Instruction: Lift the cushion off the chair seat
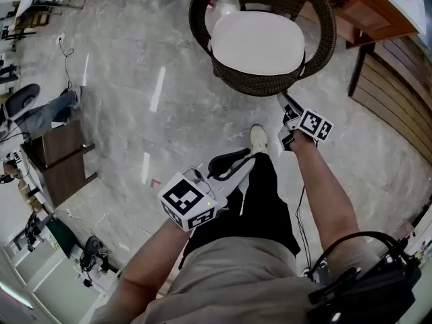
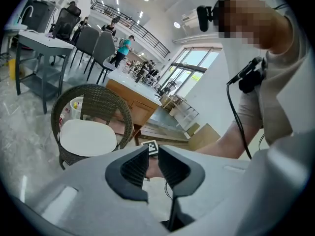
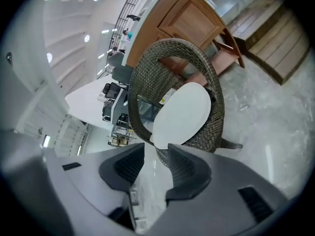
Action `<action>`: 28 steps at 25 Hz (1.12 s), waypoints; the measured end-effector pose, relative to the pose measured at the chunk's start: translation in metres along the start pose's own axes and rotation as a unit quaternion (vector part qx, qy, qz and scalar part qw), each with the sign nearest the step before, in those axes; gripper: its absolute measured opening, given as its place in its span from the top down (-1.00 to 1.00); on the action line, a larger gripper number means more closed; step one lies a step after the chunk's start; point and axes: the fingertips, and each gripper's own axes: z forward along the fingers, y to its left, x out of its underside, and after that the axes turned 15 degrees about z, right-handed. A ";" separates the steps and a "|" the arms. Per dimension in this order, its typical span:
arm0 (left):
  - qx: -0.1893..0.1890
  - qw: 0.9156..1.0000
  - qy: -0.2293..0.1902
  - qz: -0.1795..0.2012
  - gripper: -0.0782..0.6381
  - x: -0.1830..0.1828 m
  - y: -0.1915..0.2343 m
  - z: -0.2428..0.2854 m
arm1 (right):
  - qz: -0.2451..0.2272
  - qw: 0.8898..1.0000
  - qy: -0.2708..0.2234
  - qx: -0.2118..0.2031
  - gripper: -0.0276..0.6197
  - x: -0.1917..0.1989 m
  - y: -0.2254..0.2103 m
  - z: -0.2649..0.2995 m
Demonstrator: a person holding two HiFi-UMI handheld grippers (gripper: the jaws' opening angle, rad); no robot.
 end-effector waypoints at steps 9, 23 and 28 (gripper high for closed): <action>0.007 1.000 0.014 -0.004 0.67 0.022 0.049 0.029 | 0.039 0.998 -0.047 0.035 0.42 -0.047 -0.072 0.070; 0.014 0.999 0.020 -0.023 0.67 0.039 0.081 0.060 | 0.073 0.992 -0.067 0.073 0.34 -0.080 -0.131 0.111; 0.013 0.999 0.025 -0.022 0.66 0.042 0.089 0.061 | 0.092 0.991 -0.077 0.067 0.35 -0.087 -0.133 0.120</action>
